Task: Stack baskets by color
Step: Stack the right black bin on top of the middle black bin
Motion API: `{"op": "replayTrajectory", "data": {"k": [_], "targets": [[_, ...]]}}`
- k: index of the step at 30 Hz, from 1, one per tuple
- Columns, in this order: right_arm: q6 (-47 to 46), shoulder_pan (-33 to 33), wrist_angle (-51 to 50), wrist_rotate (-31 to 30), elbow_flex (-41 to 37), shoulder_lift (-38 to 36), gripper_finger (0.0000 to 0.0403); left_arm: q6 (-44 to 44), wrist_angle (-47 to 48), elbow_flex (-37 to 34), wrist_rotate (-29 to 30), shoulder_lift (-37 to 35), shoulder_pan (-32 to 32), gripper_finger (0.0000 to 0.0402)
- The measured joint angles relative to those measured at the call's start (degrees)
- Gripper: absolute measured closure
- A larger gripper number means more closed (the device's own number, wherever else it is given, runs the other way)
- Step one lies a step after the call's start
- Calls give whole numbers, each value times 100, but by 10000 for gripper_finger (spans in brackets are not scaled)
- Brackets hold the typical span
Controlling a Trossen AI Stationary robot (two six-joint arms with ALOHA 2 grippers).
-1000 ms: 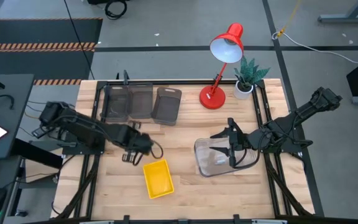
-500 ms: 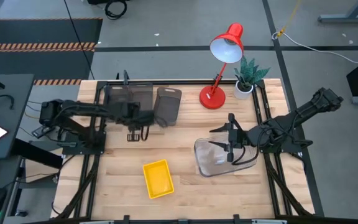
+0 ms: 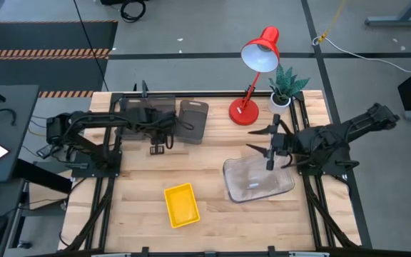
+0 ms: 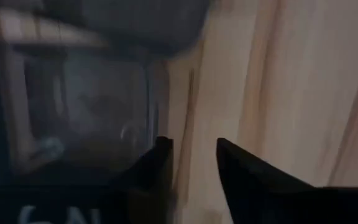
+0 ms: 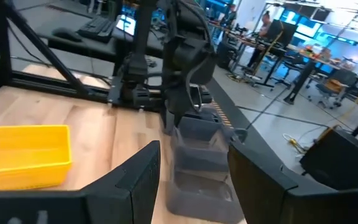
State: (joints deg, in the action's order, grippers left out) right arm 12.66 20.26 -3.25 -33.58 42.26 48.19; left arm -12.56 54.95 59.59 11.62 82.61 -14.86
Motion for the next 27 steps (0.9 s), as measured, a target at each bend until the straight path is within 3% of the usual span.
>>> {"op": "replayTrajectory", "data": {"k": [4,9,19,27], "targets": [[-30,-118,-162,20,0,-30,210,-321,-737,0,-131,0,61,237],[-36,-241,-292,21,0,-5,210,-794,-1691,0,-161,31,230,224],[-104,-286,-304,80,-2,19,210,-1205,-2733,0,-996,740,189,239],[-201,-285,-372,80,0,16,210,-1424,-2981,0,-1034,1236,-3,258]]}}
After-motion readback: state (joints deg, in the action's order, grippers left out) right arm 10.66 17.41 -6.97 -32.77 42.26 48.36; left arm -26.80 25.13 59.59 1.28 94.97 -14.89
